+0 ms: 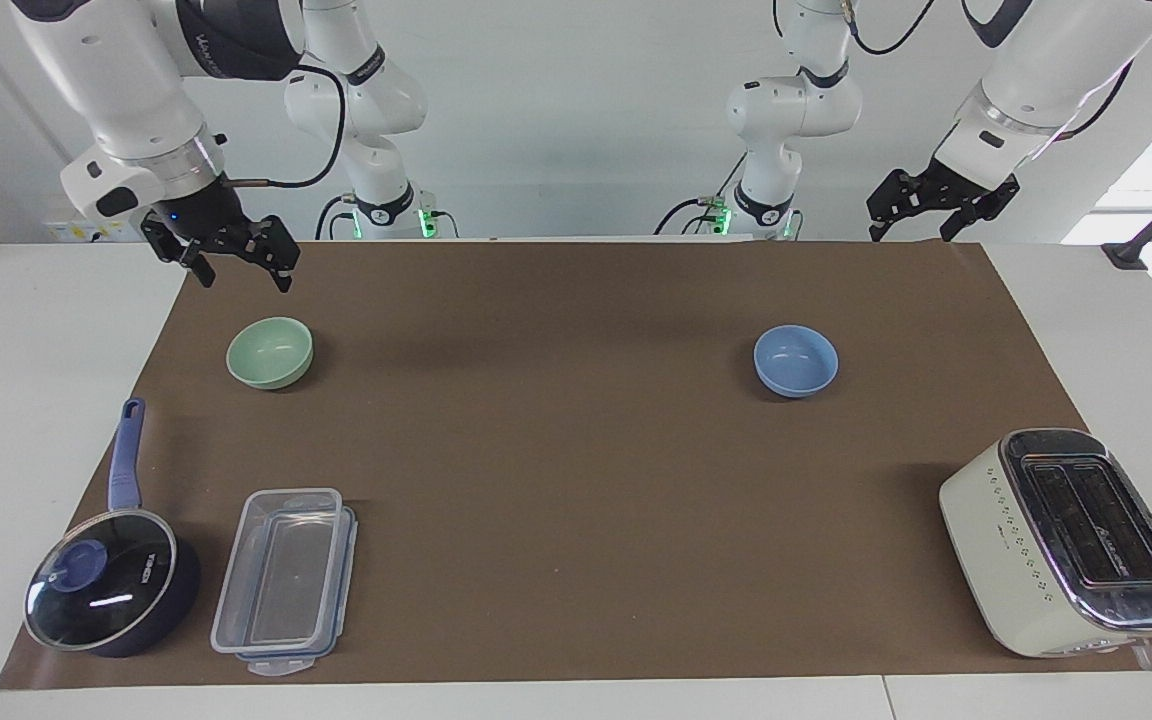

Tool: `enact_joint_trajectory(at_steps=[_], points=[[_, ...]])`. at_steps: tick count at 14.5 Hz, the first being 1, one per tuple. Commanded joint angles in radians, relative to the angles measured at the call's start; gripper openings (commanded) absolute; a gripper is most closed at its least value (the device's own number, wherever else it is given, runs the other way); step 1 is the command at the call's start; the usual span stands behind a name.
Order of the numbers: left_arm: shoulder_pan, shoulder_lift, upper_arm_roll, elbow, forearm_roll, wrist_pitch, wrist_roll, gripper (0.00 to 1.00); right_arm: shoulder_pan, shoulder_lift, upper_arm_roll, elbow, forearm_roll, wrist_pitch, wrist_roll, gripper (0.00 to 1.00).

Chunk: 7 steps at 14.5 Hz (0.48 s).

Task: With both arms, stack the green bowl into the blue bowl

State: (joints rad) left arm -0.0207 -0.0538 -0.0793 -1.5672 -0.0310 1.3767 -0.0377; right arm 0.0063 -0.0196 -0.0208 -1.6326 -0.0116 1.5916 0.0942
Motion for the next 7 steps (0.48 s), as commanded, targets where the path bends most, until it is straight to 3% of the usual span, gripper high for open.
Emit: enact_joint_trajectory(at_steps=[1, 7], points=[[-0.012, -0.006, 0.003, -0.007, 0.017, 0.016, 0.002, 1.0, -0.006, -0.017, 0.002, -0.021, 0.005, 0.005, 0.022, 1.0], [-0.012, -0.008, 0.001, -0.01, 0.017, 0.018, 0.007, 1.0, -0.008, -0.029, 0.002, -0.051, 0.005, 0.007, 0.029, 1.0]])
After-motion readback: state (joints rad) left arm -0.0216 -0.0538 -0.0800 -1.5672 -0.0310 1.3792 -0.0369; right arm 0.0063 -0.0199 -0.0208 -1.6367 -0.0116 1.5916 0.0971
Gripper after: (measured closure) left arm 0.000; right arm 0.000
